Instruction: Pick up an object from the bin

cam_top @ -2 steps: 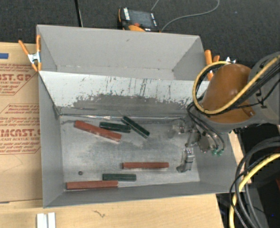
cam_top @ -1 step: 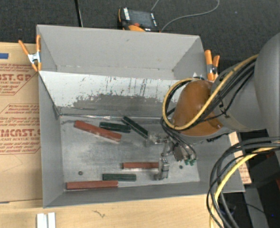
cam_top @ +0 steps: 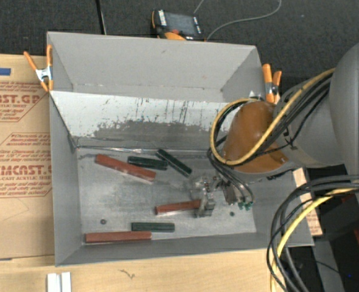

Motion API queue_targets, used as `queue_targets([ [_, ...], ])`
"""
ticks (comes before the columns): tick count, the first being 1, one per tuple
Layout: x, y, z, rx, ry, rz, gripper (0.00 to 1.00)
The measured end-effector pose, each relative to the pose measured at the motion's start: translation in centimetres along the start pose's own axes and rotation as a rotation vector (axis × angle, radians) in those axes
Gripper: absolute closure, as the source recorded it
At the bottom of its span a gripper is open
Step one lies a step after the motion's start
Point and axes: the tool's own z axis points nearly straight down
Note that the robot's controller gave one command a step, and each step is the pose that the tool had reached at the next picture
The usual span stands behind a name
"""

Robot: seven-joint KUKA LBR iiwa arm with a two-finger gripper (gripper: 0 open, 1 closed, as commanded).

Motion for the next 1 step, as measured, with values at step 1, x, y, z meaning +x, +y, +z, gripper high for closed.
queue_targets([
  [1, -1.7, -0.06, -14.46, 0.002, -0.01, -0.012, 1.0],
])
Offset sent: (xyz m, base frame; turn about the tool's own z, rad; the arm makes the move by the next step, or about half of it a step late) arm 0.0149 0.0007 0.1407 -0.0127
